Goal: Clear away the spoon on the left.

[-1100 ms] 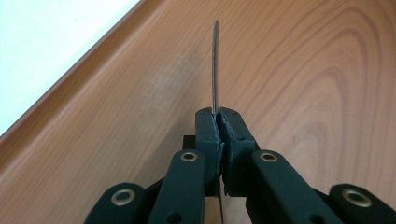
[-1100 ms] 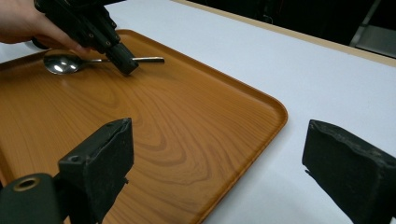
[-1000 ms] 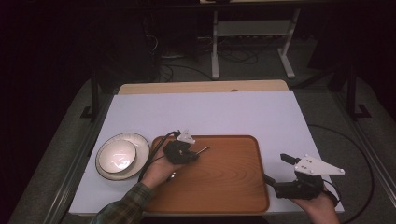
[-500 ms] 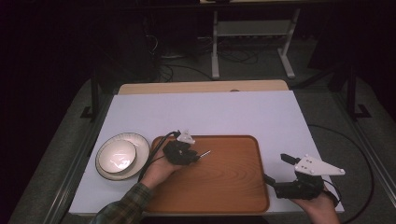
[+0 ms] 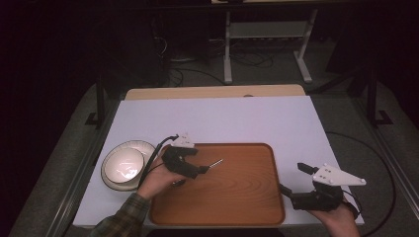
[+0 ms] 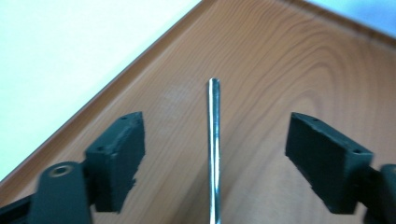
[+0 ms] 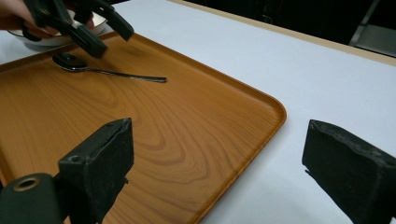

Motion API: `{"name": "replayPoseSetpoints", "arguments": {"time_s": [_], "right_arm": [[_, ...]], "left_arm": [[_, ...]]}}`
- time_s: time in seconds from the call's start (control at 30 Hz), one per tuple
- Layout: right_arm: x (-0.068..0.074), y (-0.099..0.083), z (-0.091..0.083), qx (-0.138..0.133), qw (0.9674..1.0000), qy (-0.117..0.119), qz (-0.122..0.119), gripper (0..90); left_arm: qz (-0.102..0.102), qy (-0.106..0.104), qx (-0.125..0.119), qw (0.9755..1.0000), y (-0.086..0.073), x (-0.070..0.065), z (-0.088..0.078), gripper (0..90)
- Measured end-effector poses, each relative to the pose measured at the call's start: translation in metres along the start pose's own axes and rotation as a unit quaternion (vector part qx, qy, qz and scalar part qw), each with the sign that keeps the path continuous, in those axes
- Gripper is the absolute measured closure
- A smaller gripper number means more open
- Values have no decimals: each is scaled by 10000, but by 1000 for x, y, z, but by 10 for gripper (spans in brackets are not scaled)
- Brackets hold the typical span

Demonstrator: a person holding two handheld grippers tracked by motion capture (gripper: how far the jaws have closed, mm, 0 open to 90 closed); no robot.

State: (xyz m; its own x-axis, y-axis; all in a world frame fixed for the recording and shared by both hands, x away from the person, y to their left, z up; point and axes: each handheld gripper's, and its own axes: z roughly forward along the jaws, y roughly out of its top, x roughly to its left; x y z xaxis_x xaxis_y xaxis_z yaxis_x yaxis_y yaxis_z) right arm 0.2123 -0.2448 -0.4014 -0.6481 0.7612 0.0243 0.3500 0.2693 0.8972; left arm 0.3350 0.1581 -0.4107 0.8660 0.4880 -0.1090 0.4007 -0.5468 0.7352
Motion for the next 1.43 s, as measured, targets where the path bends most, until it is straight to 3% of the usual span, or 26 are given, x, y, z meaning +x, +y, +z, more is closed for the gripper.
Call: {"name": "replayPoseSetpoints", "arguments": {"time_s": [0.17, 0.4, 0.63, 0.73, 0.83, 1.17, 1.43], "right_arm": [[0, 0, 0, 2, 10000, -12, 14, 85], [-1, 0, 0, -11, 10000, -3, 31, 85], [0, 0, 0, -2, 10000, 7, 28, 84], [-1, 0, 0, -4, 10000, 6, 26, 84], [-1, -1, 1, 10, 10000, 5, 25, 84], [0, -2, 3, 63, 10000, 21, 25, 84], [0, -2, 3, 57, 10000, 36, 43, 84]], "left_arm": [[88, 27, -200, 9998, -3, -2, -20, 153], [63, 196, -490, 9986, -15, -4, -53, 153], [-57, 461, -802, 9957, -39, -3, -90, 153], [-81, 544, -859, 9948, -47, -4, -99, 153], [-160, 679, -1002, 9925, -63, -3, -114, 153], [-270, 877, -1045, 9903, -93, -5, -133, 153], [-257, 852, -1032, 9907, -94, -7, -132, 153]]}}
